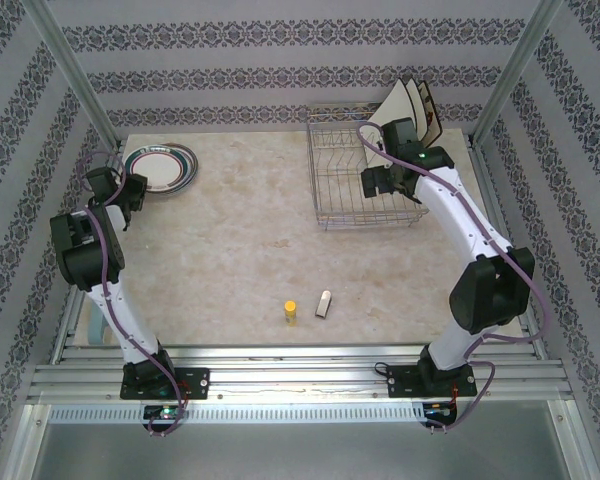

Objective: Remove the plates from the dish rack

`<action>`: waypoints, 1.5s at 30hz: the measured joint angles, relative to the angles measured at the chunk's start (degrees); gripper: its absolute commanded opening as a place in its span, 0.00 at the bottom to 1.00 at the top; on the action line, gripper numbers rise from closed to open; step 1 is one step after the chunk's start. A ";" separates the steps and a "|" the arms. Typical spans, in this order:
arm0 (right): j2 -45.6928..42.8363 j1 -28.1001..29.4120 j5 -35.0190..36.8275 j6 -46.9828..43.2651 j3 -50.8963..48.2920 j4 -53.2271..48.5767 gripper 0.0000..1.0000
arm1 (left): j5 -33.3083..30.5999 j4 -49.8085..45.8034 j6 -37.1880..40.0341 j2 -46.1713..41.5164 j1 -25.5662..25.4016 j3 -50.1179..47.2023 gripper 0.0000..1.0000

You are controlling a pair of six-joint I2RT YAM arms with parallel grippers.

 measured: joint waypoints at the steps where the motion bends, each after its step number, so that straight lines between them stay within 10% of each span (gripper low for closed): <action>1: 0.33 0.00 0.00 -0.02 0.09 -0.02 0.98 | 0.20 0.00 -0.04 0.63 0.00 0.92 0.05; 17: 2.84 0.00 -0.04 -0.15 3.21 0.04 0.98 | 0.00 -8.55 6.05 1.55 -0.90 6.29 0.53; 45: 3.13 -3.10 -0.37 -1.68 10.12 -2.01 0.98 | -18.75 -53.00 42.36 -11.98 -10.84 17.05 1.00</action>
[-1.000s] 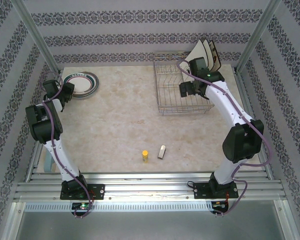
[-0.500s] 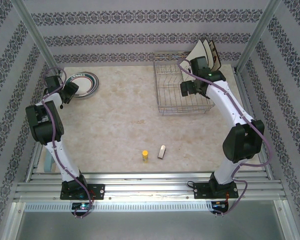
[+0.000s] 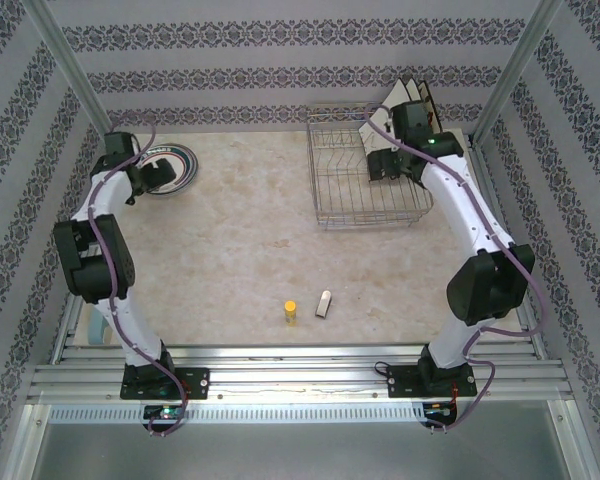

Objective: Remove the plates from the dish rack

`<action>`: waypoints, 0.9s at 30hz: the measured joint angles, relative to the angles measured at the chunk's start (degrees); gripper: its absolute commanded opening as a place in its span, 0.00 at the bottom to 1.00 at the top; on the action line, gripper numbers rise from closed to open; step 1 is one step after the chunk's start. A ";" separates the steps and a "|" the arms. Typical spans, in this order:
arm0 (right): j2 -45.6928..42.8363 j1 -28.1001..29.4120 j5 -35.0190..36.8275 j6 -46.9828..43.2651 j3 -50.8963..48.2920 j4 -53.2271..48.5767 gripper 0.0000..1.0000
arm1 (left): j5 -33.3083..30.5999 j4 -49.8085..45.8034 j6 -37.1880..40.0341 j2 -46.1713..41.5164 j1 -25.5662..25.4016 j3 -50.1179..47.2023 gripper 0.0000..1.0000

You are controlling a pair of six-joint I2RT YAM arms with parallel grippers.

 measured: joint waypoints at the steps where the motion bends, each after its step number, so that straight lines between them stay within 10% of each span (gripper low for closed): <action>1: 0.61 -0.55 0.15 -0.04 1.88 0.04 0.98 | -0.74 -2.60 1.68 -1.36 -1.66 1.49 1.00; 27: 29.03 -6.91 -1.79 -1.60 37.16 -3.61 0.98 | -6.75 -25.94 12.85 -11.93 -15.82 3.56 1.00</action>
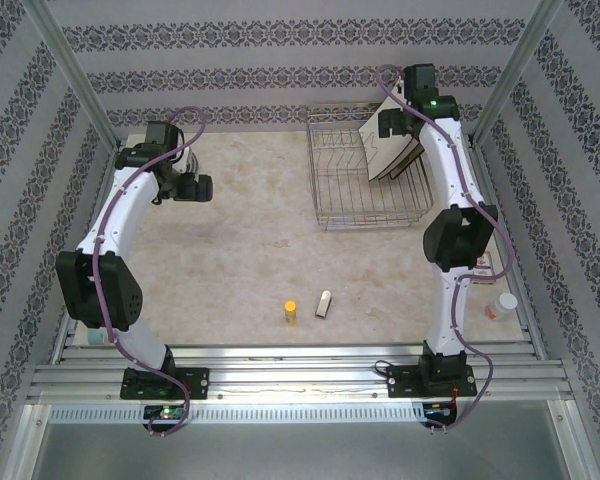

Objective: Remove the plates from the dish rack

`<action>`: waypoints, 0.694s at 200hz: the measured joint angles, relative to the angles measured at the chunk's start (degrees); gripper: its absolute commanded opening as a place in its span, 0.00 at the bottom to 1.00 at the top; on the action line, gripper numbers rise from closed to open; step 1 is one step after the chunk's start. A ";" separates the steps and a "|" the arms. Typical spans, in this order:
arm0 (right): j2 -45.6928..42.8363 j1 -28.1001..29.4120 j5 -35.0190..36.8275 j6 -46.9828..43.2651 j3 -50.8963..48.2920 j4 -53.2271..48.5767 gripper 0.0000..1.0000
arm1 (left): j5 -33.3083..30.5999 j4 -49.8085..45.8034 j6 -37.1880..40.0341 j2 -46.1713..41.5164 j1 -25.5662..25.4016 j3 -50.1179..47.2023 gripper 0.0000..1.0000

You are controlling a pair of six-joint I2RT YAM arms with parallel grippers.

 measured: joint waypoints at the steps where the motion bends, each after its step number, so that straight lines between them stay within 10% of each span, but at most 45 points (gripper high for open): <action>1: 0.00 0.00 0.00 0.00 0.00 0.00 0.98 | -0.02 0.00 0.00 0.00 -0.02 0.00 1.00; 139: 8.83 0.20 -2.86 0.63 10.82 -1.53 0.85 | -3.04 0.04 1.14 0.00 -0.48 0.00 1.00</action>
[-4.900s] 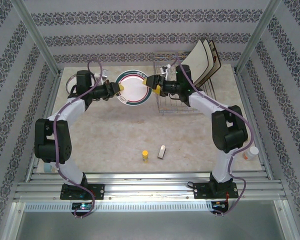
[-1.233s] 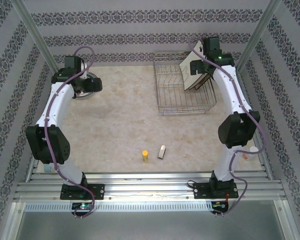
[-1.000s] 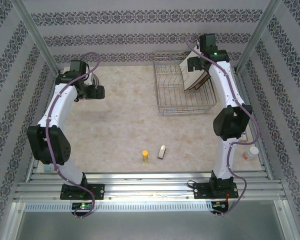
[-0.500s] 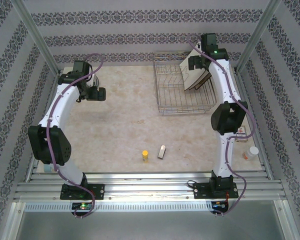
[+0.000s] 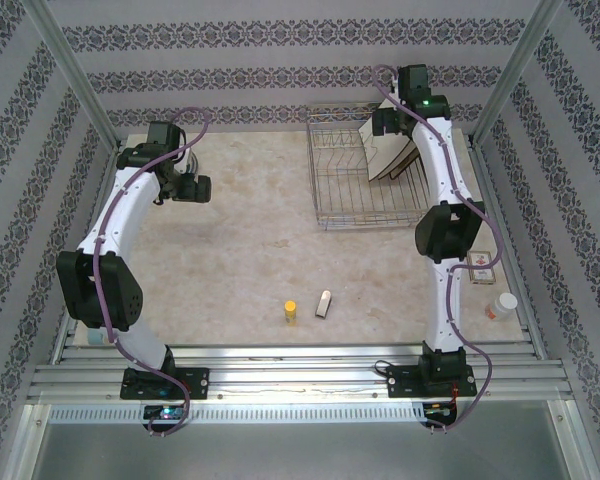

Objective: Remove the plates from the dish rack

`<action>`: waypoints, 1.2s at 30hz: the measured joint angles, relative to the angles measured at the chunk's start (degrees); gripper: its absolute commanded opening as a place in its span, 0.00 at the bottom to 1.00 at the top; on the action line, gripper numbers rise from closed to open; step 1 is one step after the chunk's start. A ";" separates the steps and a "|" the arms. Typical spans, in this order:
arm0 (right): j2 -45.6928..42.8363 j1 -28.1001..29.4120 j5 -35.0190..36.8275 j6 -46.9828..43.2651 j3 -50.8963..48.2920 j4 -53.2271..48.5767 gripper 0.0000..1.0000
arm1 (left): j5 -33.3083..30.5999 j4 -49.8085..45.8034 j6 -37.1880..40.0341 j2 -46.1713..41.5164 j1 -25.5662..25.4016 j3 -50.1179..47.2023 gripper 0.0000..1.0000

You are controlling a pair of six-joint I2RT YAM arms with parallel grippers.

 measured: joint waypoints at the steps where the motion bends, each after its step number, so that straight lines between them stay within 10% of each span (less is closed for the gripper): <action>1: 0.13 0.00 0.11 0.13 0.15 -0.02 0.82 | 0.00 0.00 0.02 0.00 0.00 0.00 1.00; 24: 1.60 0.09 -0.66 4.31 2.01 0.68 0.00 | -0.17 0.00 0.13 0.20 0.00 0.00 1.00; 36: 1.64 0.22 -0.66 5.03 2.47 0.31 0.00 | -0.17 -0.04 0.11 2.32 0.00 0.28 1.00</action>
